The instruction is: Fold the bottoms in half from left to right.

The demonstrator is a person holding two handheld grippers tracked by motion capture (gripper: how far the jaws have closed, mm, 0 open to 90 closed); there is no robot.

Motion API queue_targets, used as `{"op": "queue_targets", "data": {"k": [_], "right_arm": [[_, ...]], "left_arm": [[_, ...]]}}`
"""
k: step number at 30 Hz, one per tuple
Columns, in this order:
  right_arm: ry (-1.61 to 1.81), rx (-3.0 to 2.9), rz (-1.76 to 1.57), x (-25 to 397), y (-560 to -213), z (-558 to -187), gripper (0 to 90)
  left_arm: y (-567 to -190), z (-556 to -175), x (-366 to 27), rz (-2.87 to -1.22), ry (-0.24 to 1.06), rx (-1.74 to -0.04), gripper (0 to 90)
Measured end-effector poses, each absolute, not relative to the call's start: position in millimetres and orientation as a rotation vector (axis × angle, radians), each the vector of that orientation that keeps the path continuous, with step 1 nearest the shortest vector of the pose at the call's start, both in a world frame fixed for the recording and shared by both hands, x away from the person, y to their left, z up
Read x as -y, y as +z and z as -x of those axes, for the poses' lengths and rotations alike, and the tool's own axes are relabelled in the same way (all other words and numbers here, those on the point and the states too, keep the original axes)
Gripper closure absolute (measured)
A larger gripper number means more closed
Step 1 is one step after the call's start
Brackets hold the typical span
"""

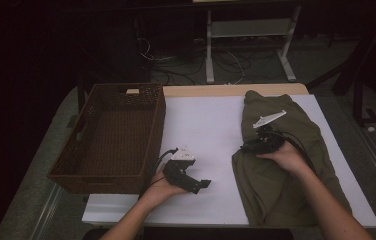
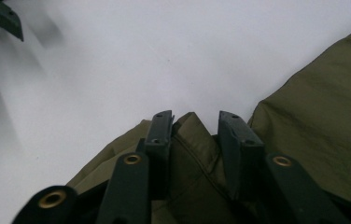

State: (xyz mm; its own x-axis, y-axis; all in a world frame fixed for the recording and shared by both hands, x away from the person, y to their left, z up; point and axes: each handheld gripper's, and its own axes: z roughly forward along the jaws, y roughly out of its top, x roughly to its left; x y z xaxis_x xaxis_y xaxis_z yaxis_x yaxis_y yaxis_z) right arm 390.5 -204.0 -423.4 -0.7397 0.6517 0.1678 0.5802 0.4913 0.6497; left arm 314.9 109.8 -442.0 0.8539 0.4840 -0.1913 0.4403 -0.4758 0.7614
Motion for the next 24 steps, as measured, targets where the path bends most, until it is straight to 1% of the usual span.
{"op": "queue_targets", "data": {"k": [6, 15, 24], "right_arm": [[1.152, -2.606, -1.069, 214, -420, -386, 79.8], [1.210, -2.592, -1.072, 229, -409, -375, 83.2], [1.178, -2.589, -1.080, 246, -400, -358, 83.4]], "left_arm": [[-442, -315, -110, -2.139, 0.062, -0.667, 2.5], [-443, -315, -109, -2.142, 0.055, -0.659, 2.6], [-441, -316, -111, -2.130, 0.053, -0.666, 2.6]]}}
